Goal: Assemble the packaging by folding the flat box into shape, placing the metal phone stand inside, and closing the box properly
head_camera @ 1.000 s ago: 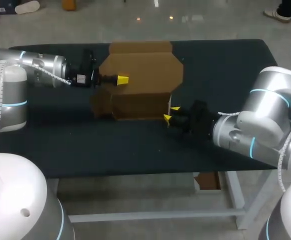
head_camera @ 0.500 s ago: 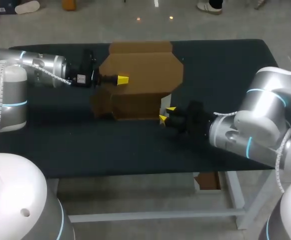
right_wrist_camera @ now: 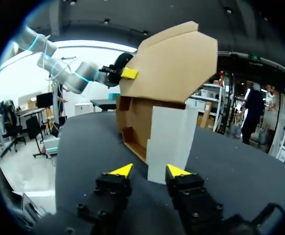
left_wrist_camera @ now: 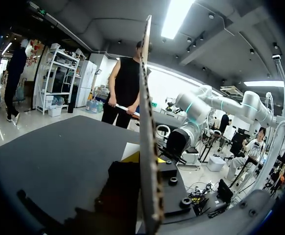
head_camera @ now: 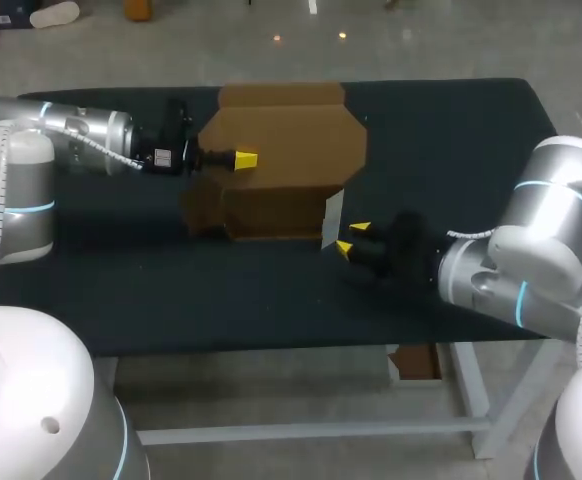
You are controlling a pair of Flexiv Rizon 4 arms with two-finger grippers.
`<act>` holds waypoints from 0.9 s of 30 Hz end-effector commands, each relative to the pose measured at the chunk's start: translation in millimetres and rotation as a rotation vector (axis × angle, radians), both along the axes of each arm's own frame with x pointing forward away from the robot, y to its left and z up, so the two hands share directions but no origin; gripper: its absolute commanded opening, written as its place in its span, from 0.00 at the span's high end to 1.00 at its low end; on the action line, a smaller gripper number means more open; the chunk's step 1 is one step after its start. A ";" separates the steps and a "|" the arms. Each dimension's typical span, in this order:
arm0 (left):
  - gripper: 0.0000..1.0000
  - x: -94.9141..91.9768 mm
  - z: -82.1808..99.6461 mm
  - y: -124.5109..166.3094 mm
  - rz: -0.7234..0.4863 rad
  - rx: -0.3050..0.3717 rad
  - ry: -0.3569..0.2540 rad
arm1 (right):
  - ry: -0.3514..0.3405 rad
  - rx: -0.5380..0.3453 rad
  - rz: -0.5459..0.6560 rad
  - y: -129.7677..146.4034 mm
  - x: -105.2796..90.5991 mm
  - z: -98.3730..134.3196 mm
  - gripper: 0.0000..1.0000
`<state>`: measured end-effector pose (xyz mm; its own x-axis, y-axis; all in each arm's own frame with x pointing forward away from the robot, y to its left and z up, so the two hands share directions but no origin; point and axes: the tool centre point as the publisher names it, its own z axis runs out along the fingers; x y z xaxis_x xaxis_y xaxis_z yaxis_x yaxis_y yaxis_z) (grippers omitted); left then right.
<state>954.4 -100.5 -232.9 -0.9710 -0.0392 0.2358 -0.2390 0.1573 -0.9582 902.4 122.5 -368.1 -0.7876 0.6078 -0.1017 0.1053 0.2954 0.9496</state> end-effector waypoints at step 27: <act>1.00 0.1 -2.9 0.0 -0.002 -0.001 0.000 | 0.033 -0.056 0.194 -8.9 41.1 3.3 0.51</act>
